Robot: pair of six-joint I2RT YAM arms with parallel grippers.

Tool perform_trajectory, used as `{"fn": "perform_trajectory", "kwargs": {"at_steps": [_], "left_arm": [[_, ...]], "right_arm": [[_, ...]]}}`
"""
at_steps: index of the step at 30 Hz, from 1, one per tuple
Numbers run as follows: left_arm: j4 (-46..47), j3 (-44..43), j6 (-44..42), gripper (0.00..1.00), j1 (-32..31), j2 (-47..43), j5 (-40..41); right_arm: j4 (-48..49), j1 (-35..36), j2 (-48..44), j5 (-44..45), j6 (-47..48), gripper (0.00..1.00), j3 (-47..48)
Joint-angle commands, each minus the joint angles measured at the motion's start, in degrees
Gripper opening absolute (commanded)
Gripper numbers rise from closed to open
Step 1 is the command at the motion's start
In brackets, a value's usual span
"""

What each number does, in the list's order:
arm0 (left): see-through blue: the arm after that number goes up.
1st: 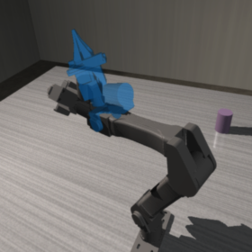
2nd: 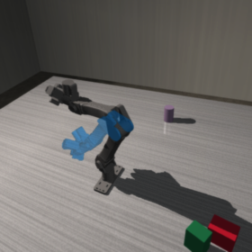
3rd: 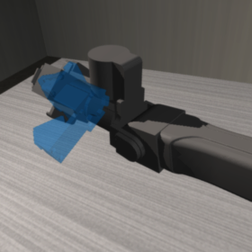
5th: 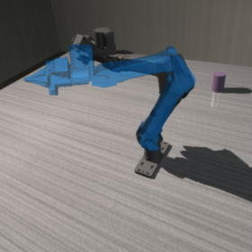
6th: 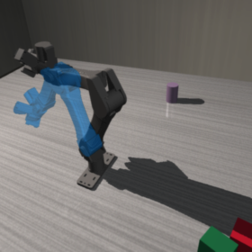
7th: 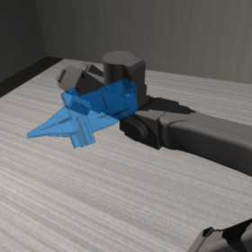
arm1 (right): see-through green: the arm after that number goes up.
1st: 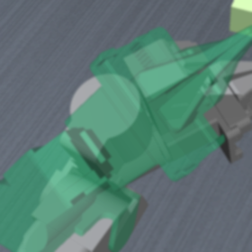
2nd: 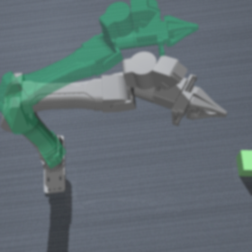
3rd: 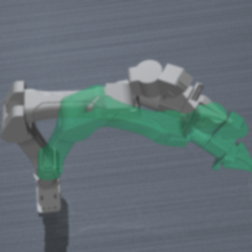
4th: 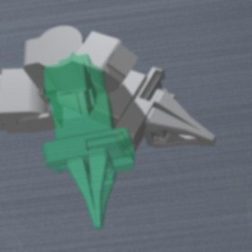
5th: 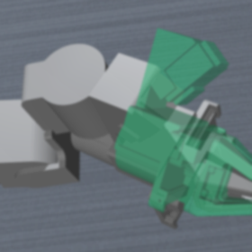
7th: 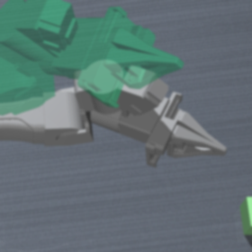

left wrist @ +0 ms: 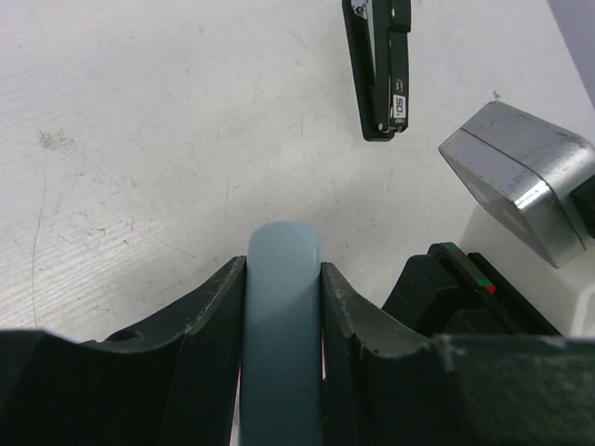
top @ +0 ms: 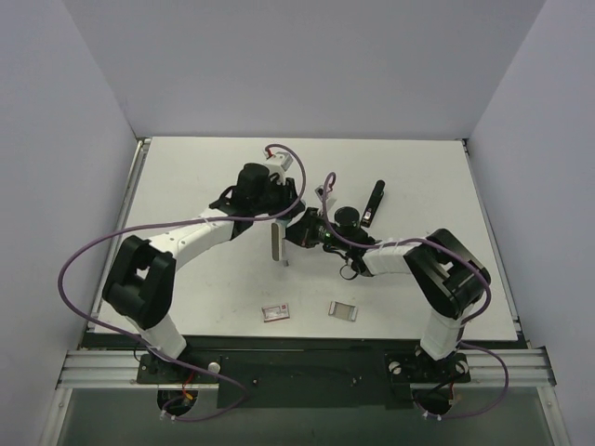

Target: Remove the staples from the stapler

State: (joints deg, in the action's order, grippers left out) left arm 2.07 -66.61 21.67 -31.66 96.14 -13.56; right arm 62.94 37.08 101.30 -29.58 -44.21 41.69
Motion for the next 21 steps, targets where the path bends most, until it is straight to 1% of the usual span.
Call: {"fn": "perform_trajectory", "kwargs": {"at_steps": [1, 6, 10, 15, 21], "left_arm": [[0.48, -2.47, -1.63, 0.00, -1.39, 0.63, 2.22], [0.57, -2.56, -1.54, 0.00, -1.65, -0.16, 2.49], [0.13, -2.12, -1.46, 0.00, -1.91, -2.35, 2.84], [0.48, -0.54, -0.05, 0.00, -1.91, -6.48, 1.17], [2.85, 3.59, 3.29, 0.00, -1.91, -12.45, -1.99]], "right_arm": [[8.96, 0.62, -0.75, -4.87, -2.82, 0.00, 1.20], [7.56, 0.54, -1.80, -5.05, -1.68, 0.00, 1.29], [4.13, 0.27, -3.82, -4.08, 0.26, 0.00, 0.76], [2.63, -0.43, -6.19, -3.90, 0.35, 0.00, -0.12], [-3.43, -0.69, -10.32, -2.41, 3.24, 0.00, -0.82]]}}
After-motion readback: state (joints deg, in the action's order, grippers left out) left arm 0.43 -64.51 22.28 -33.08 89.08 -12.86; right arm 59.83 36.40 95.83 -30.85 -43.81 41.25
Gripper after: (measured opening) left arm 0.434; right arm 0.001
